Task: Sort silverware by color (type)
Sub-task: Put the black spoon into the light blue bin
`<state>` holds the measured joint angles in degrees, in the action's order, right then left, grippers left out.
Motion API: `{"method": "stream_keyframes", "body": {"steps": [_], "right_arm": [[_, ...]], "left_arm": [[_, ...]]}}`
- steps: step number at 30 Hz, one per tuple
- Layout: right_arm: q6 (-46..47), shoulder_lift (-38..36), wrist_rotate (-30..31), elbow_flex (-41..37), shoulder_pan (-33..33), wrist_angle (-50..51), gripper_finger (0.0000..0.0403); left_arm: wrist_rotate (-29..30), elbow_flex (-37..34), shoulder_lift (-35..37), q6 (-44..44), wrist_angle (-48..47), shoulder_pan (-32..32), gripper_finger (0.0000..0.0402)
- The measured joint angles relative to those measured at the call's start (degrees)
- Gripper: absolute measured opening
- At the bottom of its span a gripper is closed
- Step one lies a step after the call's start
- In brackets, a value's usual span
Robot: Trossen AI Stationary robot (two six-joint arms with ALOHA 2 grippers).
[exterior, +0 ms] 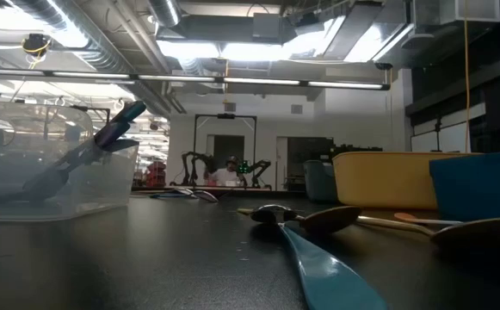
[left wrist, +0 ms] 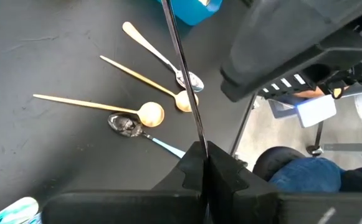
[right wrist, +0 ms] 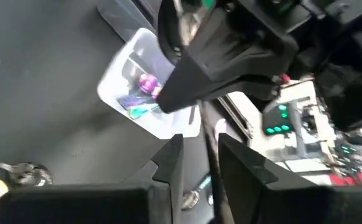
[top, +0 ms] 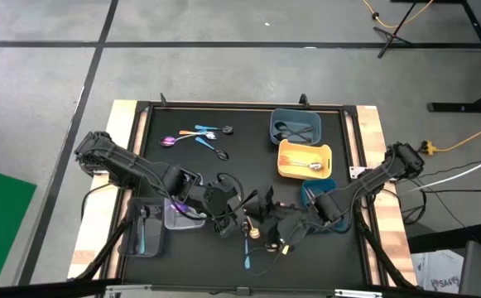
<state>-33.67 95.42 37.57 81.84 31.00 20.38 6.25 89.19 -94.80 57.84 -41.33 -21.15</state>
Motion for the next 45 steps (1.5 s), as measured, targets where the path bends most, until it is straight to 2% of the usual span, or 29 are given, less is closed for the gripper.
{"method": "stream_keyframes", "body": {"steps": [7,16,21,28,35,45], "right_arm": [[1.72,0.04,5.37,0.00,-0.71,0.15,0.0095],[3.71,0.04,5.38,0.02,-0.63,0.22,0.0095],[5.99,0.04,5.27,0.02,-0.64,0.53,0.0095],[11.67,0.04,-0.56,0.02,-1.02,0.84,0.0095],[18.29,0.01,-10.55,0.02,-3.33,0.62,0.0095],[18.82,0.00,-14.36,0.02,-4.83,-0.20,0.0095]], "left_arm": [[0.38,0.00,-0.01,-2.15,-0.27,-0.04,0.0000],[2.67,-0.02,-0.01,-10.48,-0.90,-1.13,0.0000],[4.09,-0.02,-0.56,-12.11,-3.27,-2.38,0.0000],[8.67,-0.07,-1.85,-17.76,-4.33,-4.24,0.0000],[14.24,-0.07,-2.02,-23.57,-5.22,-6.51,0.0000],[16.45,-0.07,-2.02,-25.52,-6.98,-7.73,0.0000]]}}
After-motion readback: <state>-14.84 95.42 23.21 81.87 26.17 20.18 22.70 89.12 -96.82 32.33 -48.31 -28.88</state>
